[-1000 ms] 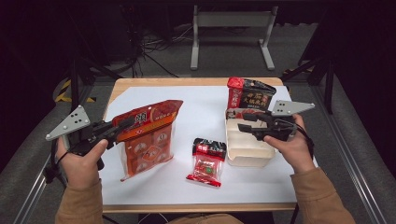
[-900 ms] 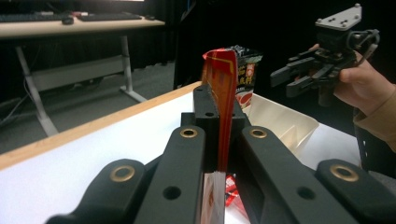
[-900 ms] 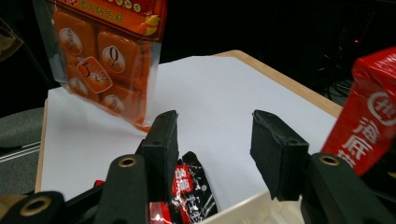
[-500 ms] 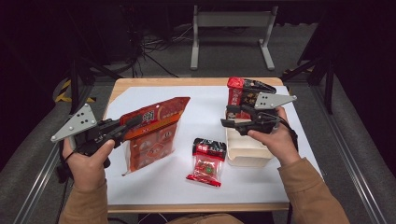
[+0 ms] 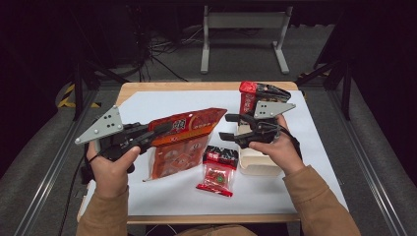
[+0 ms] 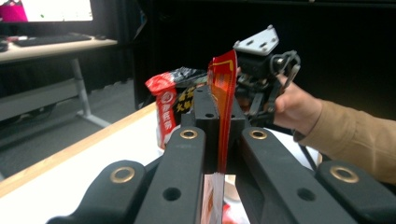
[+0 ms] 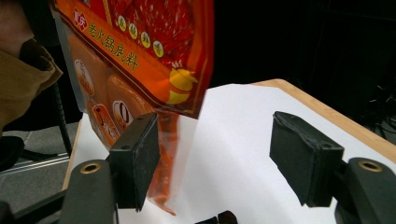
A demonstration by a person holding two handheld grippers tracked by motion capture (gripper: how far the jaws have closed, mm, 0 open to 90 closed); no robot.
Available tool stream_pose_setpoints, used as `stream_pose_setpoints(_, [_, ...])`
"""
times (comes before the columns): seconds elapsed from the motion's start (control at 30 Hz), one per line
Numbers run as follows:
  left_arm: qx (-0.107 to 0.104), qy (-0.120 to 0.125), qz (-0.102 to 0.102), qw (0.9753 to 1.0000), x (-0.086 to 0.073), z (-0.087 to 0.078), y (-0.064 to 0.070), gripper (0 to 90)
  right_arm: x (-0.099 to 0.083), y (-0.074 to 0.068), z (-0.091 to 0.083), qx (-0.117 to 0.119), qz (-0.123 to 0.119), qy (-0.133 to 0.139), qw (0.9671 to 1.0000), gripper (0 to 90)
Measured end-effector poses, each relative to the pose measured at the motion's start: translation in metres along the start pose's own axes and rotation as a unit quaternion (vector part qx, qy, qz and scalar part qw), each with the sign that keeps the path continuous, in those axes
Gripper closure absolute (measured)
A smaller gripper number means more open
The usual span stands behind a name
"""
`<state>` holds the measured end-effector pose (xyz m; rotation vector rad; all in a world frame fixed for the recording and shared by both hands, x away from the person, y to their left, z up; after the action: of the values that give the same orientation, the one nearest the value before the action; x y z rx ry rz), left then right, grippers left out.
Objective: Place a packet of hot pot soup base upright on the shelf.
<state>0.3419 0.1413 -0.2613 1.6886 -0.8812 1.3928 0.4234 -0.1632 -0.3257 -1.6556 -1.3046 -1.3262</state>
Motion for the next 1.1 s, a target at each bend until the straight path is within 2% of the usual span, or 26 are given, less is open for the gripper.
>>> stream_pose_setpoints(0.17, [-0.015,0.005,-0.003,0.9999,0.002,0.014,0.002,90.0,-0.004,0.002,0.005,0.01,0.003,0.003,0.9999,32.2])
stream_pose_setpoints(0.33, [-0.026,0.005,-0.004,0.9997,-0.001,0.026,0.004,90.0,-0.004,-0.001,0.009,0.034,0.003,0.017,0.9993,31.1])
stream_pose_setpoints(0.6, [-0.029,0.007,0.004,0.9995,-0.001,0.028,0.007,90.0,-0.007,-0.008,0.017,0.061,-0.016,0.011,0.998,28.6])
stream_pose_setpoints(0.83, [-0.03,0.009,0.004,0.9995,-0.002,0.028,0.006,90.0,-0.009,-0.013,0.024,0.082,-0.02,0.016,0.9963,28.8])
stream_pose_setpoints(0.97, [-0.026,0.012,0.004,0.9996,-0.002,0.027,0.005,90.0,-0.009,-0.016,0.026,0.092,-0.023,0.016,0.9954,33.1])
stream_pose_setpoints(1.1, [-0.022,0.014,0.003,0.9997,-0.002,0.026,0.004,90.0,-0.01,-0.018,0.025,0.096,-0.027,0.008,0.995,46.5])
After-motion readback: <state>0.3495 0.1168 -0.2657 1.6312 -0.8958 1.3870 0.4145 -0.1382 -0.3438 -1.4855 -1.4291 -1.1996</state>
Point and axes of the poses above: each handheld gripper's, and its own axes: z roughly forward along the jaws, x roughly out of its top, y roughly to its right, the point moved 3 cm from there along z, roughly forward along the jaws, and after that the axes turned 6 degrees about -z, right-handed, at the moved point
